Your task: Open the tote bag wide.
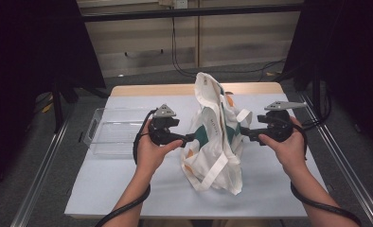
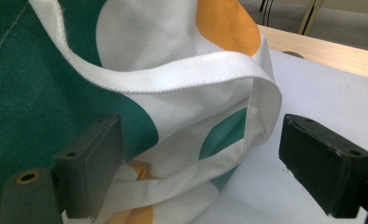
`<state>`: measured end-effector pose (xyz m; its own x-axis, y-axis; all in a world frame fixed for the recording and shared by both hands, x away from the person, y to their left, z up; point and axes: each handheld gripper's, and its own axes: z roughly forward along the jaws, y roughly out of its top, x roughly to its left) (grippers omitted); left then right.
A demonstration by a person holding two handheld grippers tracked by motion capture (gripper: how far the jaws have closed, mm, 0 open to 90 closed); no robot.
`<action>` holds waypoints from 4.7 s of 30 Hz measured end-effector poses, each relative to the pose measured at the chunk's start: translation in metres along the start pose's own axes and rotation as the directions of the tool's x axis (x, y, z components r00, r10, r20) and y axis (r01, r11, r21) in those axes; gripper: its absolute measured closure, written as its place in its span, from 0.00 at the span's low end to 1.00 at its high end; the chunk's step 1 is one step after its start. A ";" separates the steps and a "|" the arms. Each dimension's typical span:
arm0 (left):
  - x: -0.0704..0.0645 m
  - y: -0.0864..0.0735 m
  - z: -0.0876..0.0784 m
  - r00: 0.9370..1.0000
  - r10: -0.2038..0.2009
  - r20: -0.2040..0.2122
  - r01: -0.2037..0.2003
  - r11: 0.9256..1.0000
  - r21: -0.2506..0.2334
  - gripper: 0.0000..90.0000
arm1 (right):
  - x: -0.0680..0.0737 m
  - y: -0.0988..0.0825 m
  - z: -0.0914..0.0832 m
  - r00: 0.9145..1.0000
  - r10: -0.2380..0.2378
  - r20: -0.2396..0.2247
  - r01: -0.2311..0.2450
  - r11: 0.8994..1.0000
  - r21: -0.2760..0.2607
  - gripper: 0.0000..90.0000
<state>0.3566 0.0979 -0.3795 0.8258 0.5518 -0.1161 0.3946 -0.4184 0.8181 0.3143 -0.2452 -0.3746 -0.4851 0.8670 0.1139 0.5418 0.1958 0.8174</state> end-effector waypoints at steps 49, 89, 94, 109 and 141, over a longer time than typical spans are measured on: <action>0.001 0.020 0.015 1.000 0.029 0.007 -0.029 0.999 -0.015 0.34 | -0.022 0.010 0.020 0.999 -0.026 0.038 0.026 0.999 0.022 0.18; 0.017 0.011 0.018 0.999 -0.022 -0.048 0.022 1.000 0.014 0.95 | -0.062 -0.034 0.026 0.994 0.093 0.055 -0.098 0.991 0.092 1.00; 0.017 0.009 0.015 0.999 -0.021 -0.044 0.021 1.000 0.014 0.95 | -0.065 -0.049 0.027 0.992 0.115 0.054 -0.120 0.987 0.106 1.00; 0.010 0.015 0.013 1.000 -0.005 -0.026 0.006 1.000 0.022 0.86 | -0.048 -0.038 0.023 0.998 0.054 0.027 -0.056 0.995 0.077 0.70; 0.017 0.021 0.018 0.999 -0.025 -0.037 0.026 0.999 0.020 0.91 | -0.038 -0.017 0.024 0.998 0.045 -0.040 -0.044 0.999 0.031 0.99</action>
<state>0.3856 0.0856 -0.3747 0.8000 0.5888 -0.1155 0.4239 -0.4184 0.8033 0.3402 -0.2708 -0.4065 -0.4874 0.8559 0.1731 0.5832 0.1715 0.7940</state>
